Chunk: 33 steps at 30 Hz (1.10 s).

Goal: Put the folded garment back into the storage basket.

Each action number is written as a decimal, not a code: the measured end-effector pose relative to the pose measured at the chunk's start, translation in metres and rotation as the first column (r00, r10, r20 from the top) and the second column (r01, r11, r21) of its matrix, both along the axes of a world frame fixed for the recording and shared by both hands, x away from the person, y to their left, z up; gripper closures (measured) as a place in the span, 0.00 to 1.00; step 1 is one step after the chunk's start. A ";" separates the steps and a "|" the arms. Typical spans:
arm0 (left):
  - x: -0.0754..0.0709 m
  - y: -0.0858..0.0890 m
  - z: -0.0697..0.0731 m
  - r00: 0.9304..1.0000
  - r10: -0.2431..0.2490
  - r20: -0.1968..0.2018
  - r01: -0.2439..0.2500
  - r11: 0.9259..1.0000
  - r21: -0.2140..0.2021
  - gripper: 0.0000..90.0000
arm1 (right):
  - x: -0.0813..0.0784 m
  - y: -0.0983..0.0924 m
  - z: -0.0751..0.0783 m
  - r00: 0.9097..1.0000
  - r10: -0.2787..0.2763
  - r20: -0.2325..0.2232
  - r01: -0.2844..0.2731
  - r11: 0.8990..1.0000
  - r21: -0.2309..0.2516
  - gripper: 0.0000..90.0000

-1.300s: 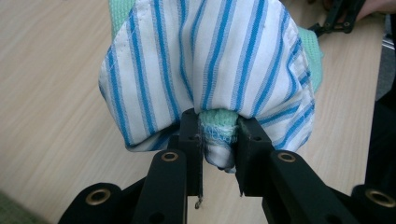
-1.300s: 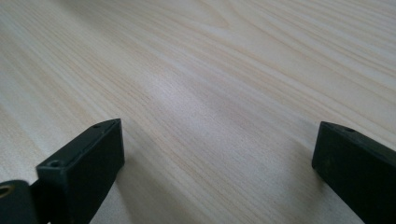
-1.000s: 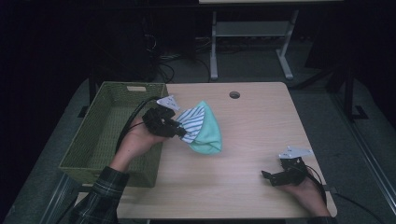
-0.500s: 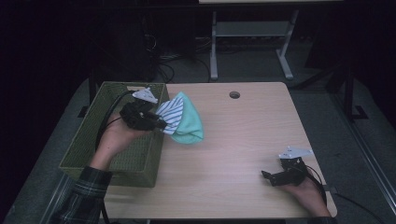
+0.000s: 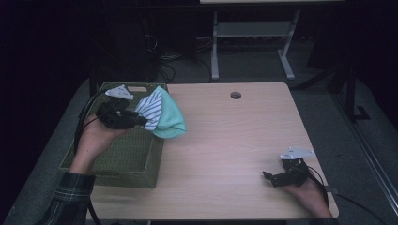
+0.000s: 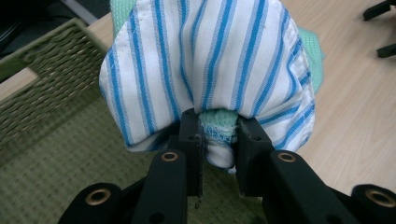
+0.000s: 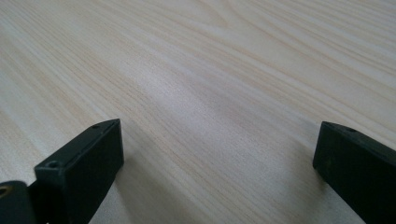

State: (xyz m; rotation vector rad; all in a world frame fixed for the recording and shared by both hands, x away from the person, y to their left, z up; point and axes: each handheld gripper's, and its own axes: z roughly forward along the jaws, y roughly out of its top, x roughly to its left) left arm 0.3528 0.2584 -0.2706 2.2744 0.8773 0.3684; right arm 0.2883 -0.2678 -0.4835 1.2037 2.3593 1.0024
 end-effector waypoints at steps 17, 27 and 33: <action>-0.001 0.041 -0.011 0.992 0.125 -0.020 -0.126 0.992 -0.030 0.83 | 0.000 0.000 0.000 1.000 0.000 0.000 0.000 1.000 0.000 0.02; -0.002 0.063 -0.023 0.975 0.219 -0.039 -0.220 0.975 -0.030 0.83 | 0.000 0.000 0.000 1.000 0.003 0.000 -0.003 1.000 -0.001 0.02; -0.002 0.079 -0.031 0.963 0.264 -0.056 -0.266 0.963 -0.034 0.83 | 0.000 0.000 0.000 1.000 0.003 0.000 -0.003 1.000 -0.001 0.02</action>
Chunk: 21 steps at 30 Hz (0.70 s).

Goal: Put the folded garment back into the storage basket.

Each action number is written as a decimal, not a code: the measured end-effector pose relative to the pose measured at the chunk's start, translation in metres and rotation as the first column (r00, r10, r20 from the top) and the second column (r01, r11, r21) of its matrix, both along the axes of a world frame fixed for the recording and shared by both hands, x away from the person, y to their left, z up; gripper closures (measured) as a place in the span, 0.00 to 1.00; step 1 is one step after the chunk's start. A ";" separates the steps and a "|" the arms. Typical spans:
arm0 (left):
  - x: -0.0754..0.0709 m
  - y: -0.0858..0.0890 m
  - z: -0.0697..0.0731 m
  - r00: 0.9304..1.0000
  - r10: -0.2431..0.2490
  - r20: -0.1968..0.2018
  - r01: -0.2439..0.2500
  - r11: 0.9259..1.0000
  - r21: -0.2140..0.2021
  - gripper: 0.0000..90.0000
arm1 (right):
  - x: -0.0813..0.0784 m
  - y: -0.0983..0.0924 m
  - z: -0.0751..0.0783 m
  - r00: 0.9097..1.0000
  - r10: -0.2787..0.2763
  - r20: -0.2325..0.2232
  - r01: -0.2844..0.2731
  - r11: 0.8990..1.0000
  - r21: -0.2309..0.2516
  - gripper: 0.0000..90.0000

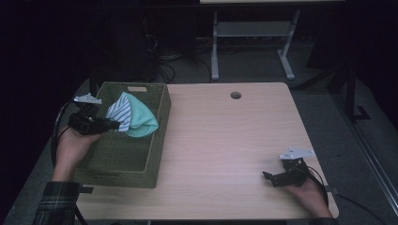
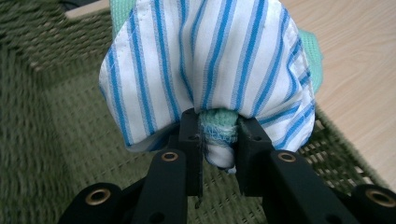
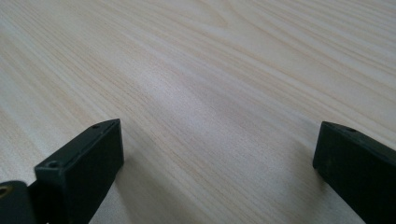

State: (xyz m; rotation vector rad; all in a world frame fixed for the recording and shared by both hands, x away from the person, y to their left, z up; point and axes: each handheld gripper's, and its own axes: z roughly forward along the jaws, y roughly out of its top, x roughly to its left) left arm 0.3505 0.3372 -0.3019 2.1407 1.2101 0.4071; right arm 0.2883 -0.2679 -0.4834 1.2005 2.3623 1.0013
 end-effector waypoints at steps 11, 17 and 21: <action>0.000 0.017 -0.020 0.998 0.051 -0.037 -0.051 0.999 0.017 0.83 | 0.000 0.000 0.000 1.000 0.000 0.000 0.000 1.000 0.001 0.02; 0.006 0.016 -0.033 0.997 0.052 -0.064 -0.050 0.998 0.033 0.83 | 0.000 0.000 0.000 1.000 0.000 0.000 0.000 1.000 0.001 0.02; 0.009 0.014 -0.041 0.995 0.056 -0.082 -0.053 0.998 0.040 0.83 | 0.000 0.000 0.000 1.000 0.000 0.000 0.000 1.000 0.000 0.02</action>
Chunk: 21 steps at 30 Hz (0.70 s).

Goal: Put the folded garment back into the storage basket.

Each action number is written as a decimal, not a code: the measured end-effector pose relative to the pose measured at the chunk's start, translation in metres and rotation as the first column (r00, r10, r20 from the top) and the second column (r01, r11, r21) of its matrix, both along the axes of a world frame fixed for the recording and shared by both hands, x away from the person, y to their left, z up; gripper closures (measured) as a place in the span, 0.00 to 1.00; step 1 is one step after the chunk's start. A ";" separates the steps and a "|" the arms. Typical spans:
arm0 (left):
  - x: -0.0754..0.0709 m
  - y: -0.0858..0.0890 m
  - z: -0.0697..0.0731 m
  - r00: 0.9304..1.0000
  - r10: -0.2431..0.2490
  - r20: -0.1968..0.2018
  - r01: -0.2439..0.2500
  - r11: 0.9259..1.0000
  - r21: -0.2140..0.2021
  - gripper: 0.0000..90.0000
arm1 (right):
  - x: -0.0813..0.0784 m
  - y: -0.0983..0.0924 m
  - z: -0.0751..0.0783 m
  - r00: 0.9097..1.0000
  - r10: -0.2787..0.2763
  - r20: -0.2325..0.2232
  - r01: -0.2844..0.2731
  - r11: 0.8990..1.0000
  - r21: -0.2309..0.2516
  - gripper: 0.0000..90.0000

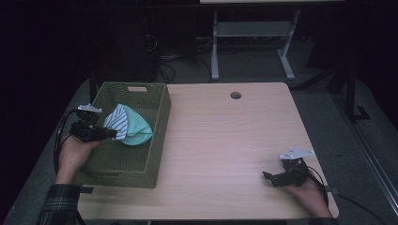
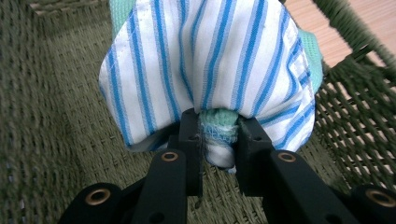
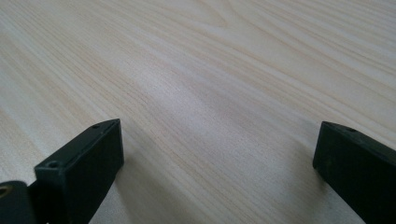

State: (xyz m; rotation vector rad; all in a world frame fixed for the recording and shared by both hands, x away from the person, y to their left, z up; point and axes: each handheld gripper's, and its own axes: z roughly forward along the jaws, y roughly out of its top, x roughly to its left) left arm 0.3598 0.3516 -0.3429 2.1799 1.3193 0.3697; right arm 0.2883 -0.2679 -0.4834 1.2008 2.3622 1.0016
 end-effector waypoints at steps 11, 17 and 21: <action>0.014 -0.008 -0.023 0.998 -0.011 -0.062 0.015 0.998 0.065 0.83 | 0.000 0.000 0.000 1.000 0.001 0.000 -0.001 1.000 -0.001 0.02; 0.020 -0.009 -0.037 0.994 -0.018 -0.107 0.029 0.995 0.097 0.83 | 0.000 0.000 0.000 1.000 0.000 0.000 0.000 1.000 0.000 0.02; 0.023 -0.008 -0.047 0.990 -0.017 -0.140 0.032 0.994 0.108 0.82 | 0.000 0.000 0.000 1.000 0.001 0.000 -0.001 1.000 0.000 0.02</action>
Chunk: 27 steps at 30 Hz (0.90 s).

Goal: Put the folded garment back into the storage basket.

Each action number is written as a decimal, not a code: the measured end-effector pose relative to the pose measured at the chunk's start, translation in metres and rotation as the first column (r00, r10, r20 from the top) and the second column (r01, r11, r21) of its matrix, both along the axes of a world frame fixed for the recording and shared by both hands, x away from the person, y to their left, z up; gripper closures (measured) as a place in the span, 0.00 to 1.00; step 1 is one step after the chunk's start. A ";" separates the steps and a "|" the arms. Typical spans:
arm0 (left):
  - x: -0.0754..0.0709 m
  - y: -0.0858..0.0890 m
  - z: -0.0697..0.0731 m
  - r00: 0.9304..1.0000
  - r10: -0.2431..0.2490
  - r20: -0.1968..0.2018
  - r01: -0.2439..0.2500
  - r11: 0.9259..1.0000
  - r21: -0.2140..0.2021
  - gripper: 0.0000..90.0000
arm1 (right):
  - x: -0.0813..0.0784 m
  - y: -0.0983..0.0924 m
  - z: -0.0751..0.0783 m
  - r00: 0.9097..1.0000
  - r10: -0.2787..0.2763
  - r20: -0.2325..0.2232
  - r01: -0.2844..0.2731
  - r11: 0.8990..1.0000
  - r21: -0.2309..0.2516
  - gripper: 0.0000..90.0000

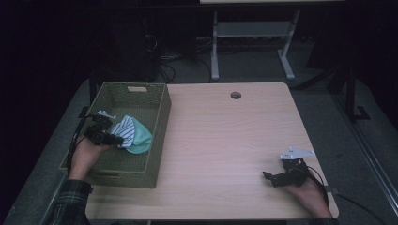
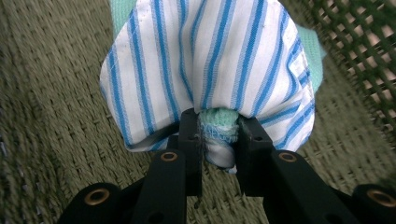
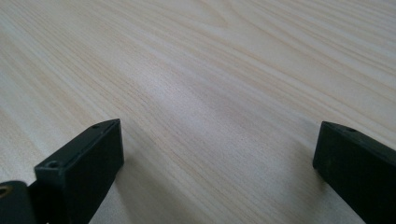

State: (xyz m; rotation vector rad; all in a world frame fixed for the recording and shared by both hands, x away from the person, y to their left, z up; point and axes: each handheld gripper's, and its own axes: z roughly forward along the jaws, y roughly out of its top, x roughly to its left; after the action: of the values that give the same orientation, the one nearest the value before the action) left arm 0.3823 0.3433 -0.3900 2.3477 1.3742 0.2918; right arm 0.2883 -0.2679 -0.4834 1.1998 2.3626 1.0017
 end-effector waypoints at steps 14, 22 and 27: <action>0.004 0.004 -0.015 0.999 0.004 -0.034 -0.003 1.000 0.029 0.72 | 0.000 0.000 0.000 1.000 0.000 0.000 0.000 1.000 0.000 0.02; 0.003 0.007 -0.013 1.000 0.014 -0.025 -0.014 1.000 0.014 0.42 | 0.000 0.000 0.000 1.000 0.000 0.000 0.000 1.000 0.000 0.02; 0.000 0.008 -0.001 1.000 0.018 0.016 -0.018 1.000 -0.006 0.24 | 0.000 0.000 0.000 1.000 0.000 0.000 0.000 1.000 0.000 0.02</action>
State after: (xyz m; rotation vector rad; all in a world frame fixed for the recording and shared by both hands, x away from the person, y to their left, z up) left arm 0.3825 0.3509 -0.3912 2.3244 1.3870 0.3106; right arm 0.2883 -0.2679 -0.4834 1.1997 2.3633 1.0016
